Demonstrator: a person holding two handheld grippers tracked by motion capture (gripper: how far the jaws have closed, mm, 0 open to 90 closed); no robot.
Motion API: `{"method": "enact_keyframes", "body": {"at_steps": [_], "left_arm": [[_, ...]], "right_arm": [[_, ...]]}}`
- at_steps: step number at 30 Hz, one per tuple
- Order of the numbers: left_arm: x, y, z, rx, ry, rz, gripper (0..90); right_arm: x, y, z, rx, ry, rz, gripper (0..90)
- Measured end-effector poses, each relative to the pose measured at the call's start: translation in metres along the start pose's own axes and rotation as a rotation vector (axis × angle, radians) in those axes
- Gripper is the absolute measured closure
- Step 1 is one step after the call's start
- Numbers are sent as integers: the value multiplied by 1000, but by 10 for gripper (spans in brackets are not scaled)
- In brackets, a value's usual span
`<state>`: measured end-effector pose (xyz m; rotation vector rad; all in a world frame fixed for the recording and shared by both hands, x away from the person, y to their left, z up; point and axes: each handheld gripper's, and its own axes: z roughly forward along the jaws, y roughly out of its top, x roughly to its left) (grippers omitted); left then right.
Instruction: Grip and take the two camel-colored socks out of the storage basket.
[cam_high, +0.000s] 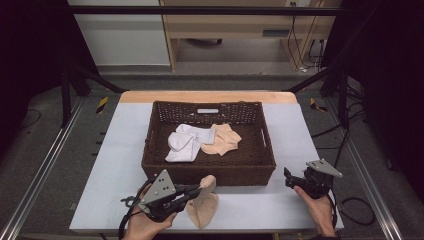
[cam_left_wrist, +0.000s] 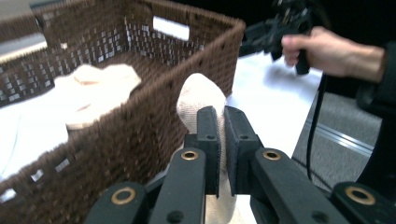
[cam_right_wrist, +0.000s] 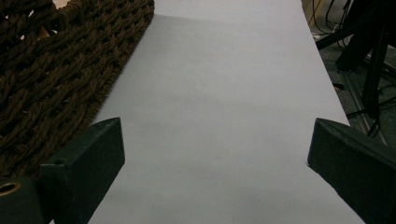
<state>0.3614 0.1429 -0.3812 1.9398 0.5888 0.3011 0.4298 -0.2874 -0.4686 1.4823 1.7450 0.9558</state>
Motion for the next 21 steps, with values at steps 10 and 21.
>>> {"method": "enact_keyframes", "body": {"at_steps": [10,21], "left_arm": [[12,-38,28,137,23,-41,848],[19,-56,44,185,41,-62,840]], "right_arm": [[0,0,0,1,0,-1,42],[1,0,2,11,-4,-7,42]]}}
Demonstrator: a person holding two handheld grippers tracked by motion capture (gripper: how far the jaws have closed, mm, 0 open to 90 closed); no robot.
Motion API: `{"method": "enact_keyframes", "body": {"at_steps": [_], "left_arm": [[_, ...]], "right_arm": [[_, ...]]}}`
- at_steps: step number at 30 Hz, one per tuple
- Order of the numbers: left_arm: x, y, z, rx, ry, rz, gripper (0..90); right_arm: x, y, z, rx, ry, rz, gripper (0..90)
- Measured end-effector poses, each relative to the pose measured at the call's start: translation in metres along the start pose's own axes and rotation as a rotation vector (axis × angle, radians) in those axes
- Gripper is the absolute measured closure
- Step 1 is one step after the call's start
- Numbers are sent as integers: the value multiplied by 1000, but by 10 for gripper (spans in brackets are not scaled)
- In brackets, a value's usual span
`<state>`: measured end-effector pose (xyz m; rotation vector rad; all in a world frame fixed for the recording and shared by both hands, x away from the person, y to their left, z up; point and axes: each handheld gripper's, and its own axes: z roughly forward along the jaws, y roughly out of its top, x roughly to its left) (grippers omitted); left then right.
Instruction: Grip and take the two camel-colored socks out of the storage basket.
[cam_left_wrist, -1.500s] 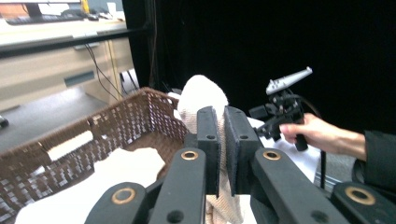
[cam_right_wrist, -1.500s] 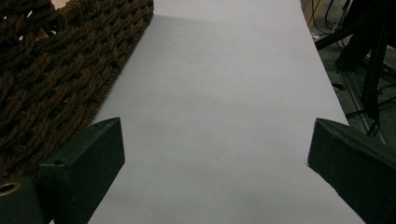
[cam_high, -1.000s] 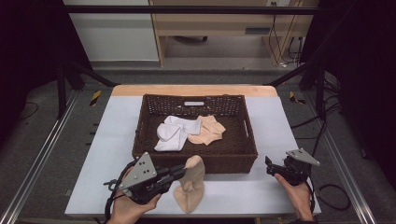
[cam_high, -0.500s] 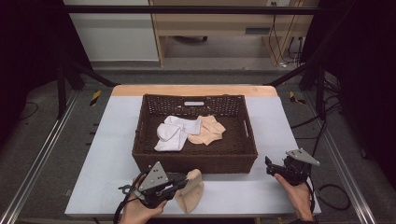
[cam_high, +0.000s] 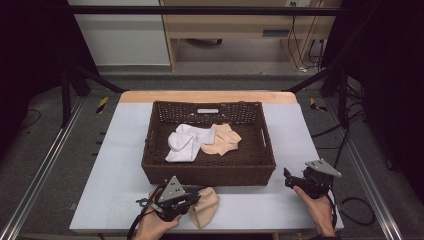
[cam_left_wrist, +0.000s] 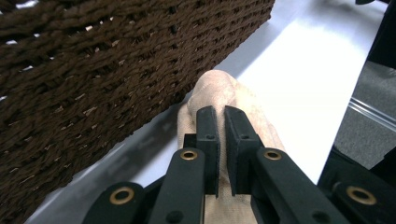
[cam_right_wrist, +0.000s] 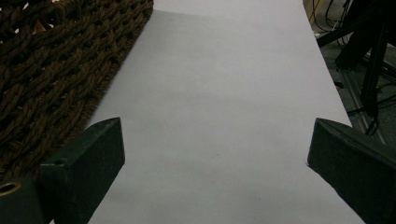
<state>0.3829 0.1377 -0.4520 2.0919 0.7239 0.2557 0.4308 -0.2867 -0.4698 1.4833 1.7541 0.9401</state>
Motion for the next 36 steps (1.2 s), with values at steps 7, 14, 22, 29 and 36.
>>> {"method": "enact_keyframes", "body": {"at_steps": [7,14,22,29,36], "left_arm": [[3,0,-3,-25,8,-26,714],[8,-1,-22,-76,23,-69,573],[22,-15,-39,-98,85,-102,516],[44,-40,-54,-79,187,-133,488],[59,-49,-62,-72,266,-143,475]], "right_arm": [[0,0,0,-3,7,2,42],[-1,1,0,-7,5,5,42],[-1,1,-1,-8,5,9,42],[-1,1,0,-4,3,8,42],[-2,1,2,-3,9,17,42]]}}
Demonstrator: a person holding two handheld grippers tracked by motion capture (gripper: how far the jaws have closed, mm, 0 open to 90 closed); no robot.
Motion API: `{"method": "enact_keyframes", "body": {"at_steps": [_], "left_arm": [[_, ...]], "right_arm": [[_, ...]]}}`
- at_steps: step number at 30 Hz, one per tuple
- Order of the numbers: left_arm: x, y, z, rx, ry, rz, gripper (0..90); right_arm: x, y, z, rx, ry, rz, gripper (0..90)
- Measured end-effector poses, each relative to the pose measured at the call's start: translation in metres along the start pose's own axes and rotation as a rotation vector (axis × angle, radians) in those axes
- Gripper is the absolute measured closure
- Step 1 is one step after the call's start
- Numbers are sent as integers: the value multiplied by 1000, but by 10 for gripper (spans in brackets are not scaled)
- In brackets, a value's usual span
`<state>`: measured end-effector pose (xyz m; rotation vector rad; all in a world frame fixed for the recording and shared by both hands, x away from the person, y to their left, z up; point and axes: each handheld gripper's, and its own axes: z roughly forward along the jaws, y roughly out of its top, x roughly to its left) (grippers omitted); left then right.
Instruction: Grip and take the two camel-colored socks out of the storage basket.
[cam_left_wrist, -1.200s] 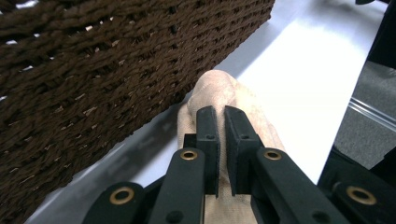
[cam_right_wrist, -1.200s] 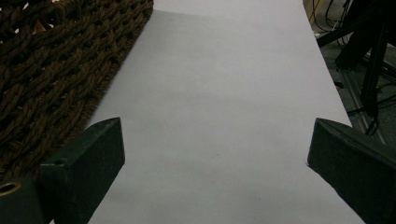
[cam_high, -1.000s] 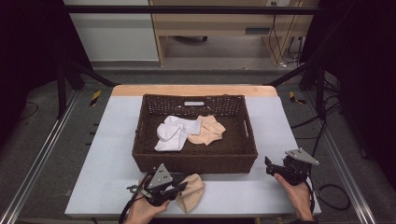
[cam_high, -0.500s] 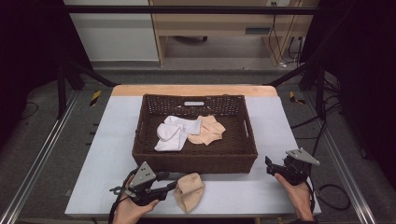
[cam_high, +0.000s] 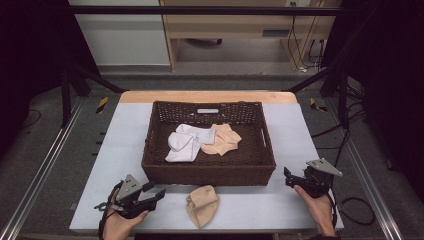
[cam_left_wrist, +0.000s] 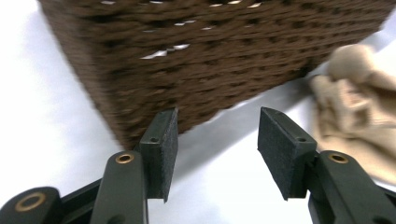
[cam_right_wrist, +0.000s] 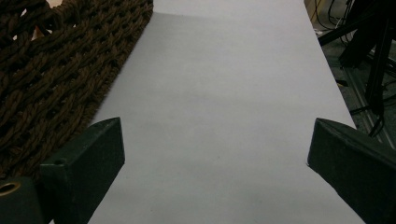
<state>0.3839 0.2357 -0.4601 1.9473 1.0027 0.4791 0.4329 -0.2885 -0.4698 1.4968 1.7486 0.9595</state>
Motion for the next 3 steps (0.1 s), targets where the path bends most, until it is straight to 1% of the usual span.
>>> {"method": "enact_keyframes", "body": {"at_steps": [2,3], "left_arm": [[3,-2,0,9,19,3,475],[3,-2,0,9,19,3,474]], "right_arm": [[0,0,-1,-5,-2,-1,42],[0,0,-1,-8,-3,0,42]]}}
